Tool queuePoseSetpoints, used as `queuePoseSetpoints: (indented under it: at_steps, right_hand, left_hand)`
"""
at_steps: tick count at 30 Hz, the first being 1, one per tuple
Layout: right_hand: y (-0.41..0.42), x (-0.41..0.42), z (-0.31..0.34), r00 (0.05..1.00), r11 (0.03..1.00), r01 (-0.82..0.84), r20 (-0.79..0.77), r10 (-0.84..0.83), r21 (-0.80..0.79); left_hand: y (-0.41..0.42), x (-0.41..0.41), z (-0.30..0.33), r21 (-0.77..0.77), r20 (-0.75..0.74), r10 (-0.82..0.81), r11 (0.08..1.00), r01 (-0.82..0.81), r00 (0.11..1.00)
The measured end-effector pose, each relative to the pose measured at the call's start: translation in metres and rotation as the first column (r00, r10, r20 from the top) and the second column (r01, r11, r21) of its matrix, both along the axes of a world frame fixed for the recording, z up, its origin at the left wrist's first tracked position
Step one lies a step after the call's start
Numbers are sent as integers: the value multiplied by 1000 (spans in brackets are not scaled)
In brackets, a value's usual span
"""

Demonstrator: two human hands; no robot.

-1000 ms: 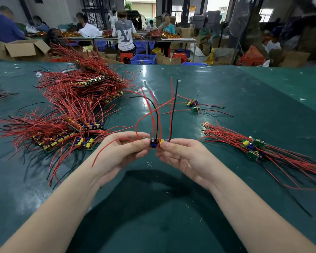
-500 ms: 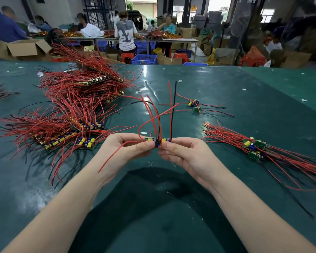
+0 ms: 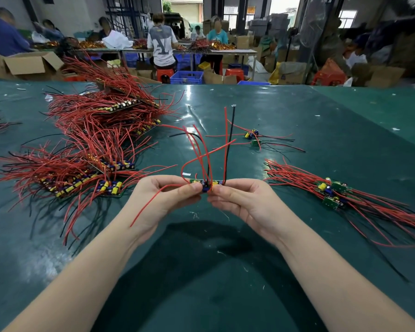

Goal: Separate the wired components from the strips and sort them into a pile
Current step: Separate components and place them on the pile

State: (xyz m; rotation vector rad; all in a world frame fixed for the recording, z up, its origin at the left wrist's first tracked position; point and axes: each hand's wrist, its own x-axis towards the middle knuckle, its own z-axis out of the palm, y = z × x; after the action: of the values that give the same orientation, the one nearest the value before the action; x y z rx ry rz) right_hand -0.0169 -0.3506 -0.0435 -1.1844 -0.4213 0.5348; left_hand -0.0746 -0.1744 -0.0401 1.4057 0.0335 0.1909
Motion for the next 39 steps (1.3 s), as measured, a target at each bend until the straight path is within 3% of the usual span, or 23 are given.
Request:
queuePoseSetpoints:
  at_steps: [29,36,39]
  right_hand:
    - [-8,-1,4,964,963,-261,-36,263,62]
    - [-8,-2,9,949,954,-285,-114,294,91]
    - [-11,-1,14,951,962,-225,-179,252,158]
  left_hand:
    - [6,-4,5,-109,-49,-274,957,267,961]
    - [8,-2,5,-159,-81,-293,948,277,953]
    - [14,1,6,-262,-66,-212,947,188,975]
